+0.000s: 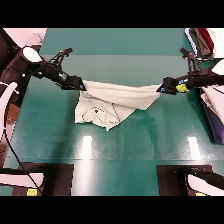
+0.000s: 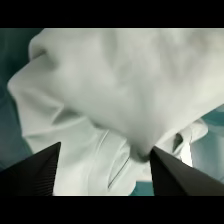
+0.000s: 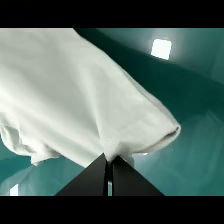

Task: Fold the shirts.

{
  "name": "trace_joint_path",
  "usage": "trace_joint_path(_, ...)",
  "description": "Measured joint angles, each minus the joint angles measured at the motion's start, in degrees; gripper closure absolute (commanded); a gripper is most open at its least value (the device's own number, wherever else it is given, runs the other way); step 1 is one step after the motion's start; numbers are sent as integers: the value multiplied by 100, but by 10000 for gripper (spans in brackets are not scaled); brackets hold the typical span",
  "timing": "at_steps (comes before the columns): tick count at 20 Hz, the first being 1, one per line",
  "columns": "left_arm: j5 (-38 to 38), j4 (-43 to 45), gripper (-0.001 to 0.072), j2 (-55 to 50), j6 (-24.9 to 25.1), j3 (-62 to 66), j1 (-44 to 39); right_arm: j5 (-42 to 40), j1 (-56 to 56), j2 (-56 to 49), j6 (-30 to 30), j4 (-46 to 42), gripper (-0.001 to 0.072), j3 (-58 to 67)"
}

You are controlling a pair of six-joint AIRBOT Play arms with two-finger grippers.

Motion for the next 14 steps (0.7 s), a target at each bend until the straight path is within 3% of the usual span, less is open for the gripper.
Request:
trace_joint_path(6, -227, -146, 93, 278, -20, -1213, 350, -59, -957, 579, -17, -13, 699, -24)
trace_joint_path(14, 487, -1449, 94, 385, 826, -2986, 404, 70, -1351, 754, -22, -4, 699, -26)
